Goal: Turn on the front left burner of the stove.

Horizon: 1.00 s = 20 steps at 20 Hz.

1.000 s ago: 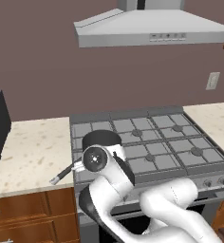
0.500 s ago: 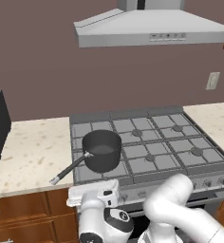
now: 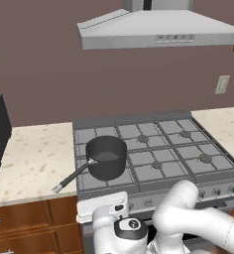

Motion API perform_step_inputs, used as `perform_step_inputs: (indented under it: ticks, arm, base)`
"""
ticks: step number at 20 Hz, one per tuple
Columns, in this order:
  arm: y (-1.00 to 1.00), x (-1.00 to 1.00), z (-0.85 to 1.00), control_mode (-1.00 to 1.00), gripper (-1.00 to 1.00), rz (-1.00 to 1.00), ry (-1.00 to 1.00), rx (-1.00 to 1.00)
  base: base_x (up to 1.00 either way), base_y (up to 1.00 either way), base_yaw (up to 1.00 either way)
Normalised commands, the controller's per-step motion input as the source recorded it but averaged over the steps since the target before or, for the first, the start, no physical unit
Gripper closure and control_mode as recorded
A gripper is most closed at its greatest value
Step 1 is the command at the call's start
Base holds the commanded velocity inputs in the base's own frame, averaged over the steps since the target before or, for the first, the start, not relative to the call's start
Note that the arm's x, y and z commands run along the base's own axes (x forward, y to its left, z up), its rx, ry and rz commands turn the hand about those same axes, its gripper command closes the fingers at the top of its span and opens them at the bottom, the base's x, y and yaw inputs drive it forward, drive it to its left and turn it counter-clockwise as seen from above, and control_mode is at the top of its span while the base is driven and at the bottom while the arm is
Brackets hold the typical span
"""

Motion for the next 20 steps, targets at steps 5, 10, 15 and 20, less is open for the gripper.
perform_step_inputs:
  ticks: [5, 10, 15, 20]
  arm:
    - [0.46, 0.0, -0.52, -1.0, -1.0, -0.03, -0.03, 0.0]
    - [0.37, 0.0, -0.46, -1.0, -1.0, -0.06, 0.0, 0.0]
    - [0.3, 0.0, -0.45, -1.0, -1.0, -0.08, 0.0, 0.0]
    - [0.22, 0.0, -0.43, -1.0, -1.0, -0.07, 0.0, 0.0]
  base:
    - [0.0, 0.0, 0.0]
    - [0.0, 0.0, 0.0]
    - [0.0, 0.0, 0.0]
    - [0.0, 0.0, 0.0]
